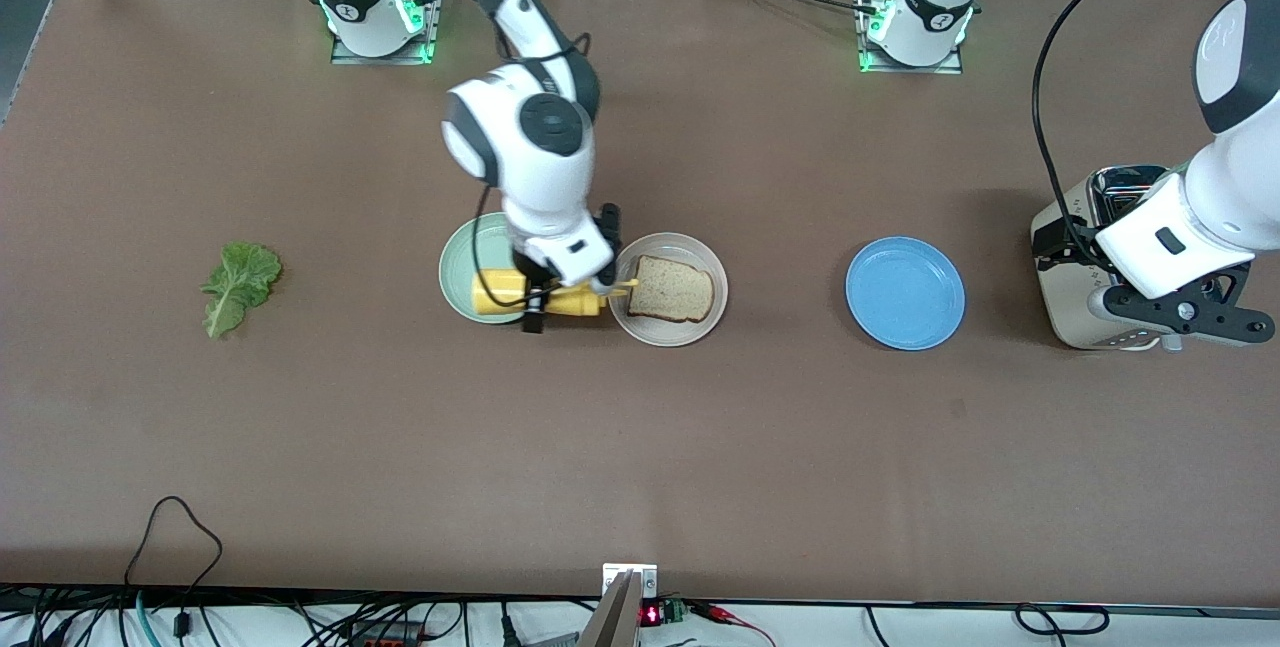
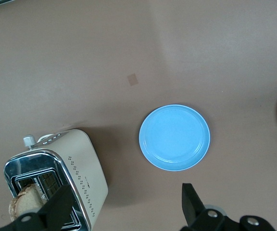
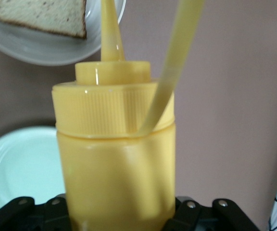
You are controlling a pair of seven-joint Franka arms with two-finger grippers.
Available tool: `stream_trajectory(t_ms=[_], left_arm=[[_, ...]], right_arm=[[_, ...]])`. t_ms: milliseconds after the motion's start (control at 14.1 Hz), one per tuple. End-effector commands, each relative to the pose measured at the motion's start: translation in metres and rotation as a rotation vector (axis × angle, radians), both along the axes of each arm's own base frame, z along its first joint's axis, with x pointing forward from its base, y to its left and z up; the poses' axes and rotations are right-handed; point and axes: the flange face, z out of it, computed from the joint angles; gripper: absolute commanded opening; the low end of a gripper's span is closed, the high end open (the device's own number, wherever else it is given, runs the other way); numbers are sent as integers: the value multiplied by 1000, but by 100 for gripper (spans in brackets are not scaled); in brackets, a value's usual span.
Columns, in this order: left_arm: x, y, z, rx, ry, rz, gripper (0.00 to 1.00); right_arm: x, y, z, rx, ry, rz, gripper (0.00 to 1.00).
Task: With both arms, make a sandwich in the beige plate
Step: 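Carry the mustard bottle back beside the lettuce with the right gripper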
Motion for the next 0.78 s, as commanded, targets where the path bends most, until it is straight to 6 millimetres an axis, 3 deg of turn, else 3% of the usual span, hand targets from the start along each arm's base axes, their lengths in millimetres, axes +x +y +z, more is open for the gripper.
stream_trajectory(t_ms=[0, 283, 566, 708], left_arm=[[0, 0, 3, -1, 0, 12, 100], [-14, 10, 0, -59, -52, 37, 100], [-27, 10, -2, -58, -65, 40, 100], [-27, 9, -1, -58, -65, 39, 100]], right_arm=[[-4, -61, 38, 118, 82, 25, 29], [-3, -142, 53, 331, 174, 26, 29], [-9, -228, 26, 604, 232, 10, 29], [-17, -269, -4, 759, 233, -14, 30]])
